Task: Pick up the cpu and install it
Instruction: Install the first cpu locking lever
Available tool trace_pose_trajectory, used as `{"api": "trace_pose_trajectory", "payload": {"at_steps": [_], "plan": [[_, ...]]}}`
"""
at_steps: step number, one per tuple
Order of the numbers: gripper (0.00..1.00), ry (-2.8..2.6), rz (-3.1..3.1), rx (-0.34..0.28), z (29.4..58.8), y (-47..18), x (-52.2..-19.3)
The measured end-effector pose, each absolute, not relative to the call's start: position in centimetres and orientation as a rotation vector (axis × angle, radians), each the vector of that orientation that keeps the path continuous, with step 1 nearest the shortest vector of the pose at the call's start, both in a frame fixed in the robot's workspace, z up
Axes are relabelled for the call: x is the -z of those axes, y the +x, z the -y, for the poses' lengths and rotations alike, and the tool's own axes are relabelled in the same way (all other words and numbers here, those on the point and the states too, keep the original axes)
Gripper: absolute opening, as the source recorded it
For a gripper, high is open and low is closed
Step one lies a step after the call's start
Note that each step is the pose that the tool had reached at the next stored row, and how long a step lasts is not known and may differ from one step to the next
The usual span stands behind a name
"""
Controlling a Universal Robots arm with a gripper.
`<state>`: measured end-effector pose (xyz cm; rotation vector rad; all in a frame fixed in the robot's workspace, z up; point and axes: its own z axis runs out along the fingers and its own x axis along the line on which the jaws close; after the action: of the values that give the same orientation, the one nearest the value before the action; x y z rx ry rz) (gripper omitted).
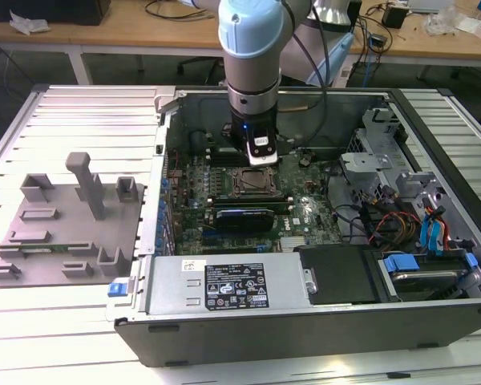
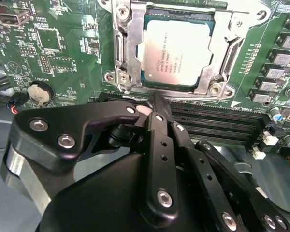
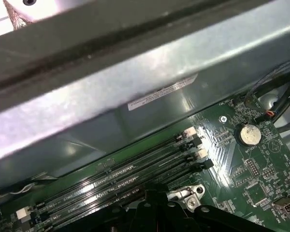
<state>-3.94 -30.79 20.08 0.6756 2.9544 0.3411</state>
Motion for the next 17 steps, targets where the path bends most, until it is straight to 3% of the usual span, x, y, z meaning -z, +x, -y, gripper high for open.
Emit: {"api": "trace_pose_trajectory", "payload": {"at_steps": [17], "plan": [[0.11,0.677,-2.955,-0.36,30.5,-4.15,-20.6]]}}
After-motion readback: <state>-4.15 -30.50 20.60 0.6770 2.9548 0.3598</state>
